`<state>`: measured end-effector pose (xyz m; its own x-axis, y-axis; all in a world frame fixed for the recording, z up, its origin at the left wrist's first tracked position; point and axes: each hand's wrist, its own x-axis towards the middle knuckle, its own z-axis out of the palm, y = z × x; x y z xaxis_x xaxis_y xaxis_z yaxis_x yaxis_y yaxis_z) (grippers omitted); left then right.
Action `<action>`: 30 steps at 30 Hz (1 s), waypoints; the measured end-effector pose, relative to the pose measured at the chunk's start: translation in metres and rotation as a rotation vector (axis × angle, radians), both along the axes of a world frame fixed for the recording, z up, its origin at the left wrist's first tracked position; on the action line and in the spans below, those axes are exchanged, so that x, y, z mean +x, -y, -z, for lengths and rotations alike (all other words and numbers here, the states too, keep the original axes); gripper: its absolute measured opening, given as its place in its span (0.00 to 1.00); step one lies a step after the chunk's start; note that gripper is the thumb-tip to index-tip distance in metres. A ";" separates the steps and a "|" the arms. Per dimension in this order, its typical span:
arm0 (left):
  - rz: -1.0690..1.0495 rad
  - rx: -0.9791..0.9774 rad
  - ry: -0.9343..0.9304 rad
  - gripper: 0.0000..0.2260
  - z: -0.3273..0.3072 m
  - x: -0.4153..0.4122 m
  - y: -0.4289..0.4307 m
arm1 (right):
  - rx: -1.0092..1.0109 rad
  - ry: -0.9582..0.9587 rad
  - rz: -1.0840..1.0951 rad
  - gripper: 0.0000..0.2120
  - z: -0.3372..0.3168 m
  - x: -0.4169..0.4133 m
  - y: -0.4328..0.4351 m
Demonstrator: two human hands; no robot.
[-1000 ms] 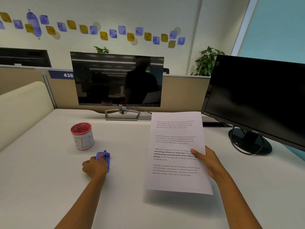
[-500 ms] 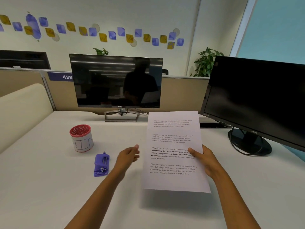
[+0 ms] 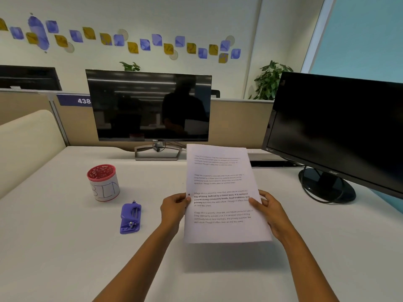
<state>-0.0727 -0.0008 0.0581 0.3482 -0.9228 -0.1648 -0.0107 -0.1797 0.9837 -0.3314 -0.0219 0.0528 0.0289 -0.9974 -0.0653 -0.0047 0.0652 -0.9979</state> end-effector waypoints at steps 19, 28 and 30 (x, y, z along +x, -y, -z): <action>0.258 0.183 -0.052 0.20 0.005 -0.056 0.037 | 0.028 -0.161 0.242 0.21 0.028 -0.057 0.020; 0.295 0.190 -0.075 0.20 0.009 -0.096 0.064 | 0.089 -0.230 0.308 0.21 0.033 -0.092 0.044; 0.293 0.197 -0.064 0.20 0.011 -0.107 0.072 | 0.114 -0.256 0.320 0.20 0.034 -0.100 0.049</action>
<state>-0.1793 -0.0724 0.0471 0.0566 -0.9305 -0.3620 -0.0294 -0.3640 0.9309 -0.4313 -0.0713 0.0183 -0.3126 -0.9394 -0.1408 -0.2133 0.2138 -0.9533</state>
